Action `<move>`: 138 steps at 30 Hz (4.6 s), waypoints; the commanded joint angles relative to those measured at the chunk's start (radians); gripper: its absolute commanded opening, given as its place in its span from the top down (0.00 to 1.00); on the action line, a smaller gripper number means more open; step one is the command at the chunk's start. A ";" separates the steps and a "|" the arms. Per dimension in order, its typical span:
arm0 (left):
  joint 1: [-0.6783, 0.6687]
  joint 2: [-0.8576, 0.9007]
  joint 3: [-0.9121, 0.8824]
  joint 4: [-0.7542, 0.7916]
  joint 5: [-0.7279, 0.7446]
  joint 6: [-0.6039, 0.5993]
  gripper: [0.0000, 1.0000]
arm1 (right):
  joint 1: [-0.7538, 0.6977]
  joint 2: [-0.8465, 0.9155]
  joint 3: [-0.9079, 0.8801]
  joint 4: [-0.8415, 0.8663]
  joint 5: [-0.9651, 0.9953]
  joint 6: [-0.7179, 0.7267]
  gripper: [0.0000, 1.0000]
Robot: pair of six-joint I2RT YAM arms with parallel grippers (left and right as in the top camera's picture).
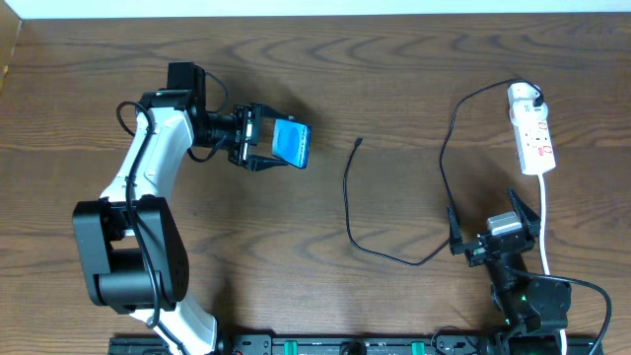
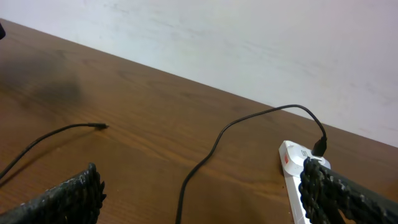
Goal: Plug charger to phone and switch on socket
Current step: 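Lift the phone with the left gripper and tilt it upright toward center, then swing the right gripper left toward the phone held by the left gripper, then grasp the phone's right edge with the right gripper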
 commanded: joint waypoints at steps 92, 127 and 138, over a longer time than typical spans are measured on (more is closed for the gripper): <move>-0.051 -0.024 0.000 0.057 -0.648 -0.092 0.32 | 0.329 1.763 1.227 -0.029 -0.642 0.631 0.01; -0.055 -0.024 0.000 0.056 -0.494 -0.158 0.32 | 0.586 1.899 1.227 0.092 -0.256 1.064 0.56; -0.055 -0.024 0.000 0.056 -0.486 -0.158 0.32 | 0.625 1.949 1.227 0.180 -0.254 1.067 0.55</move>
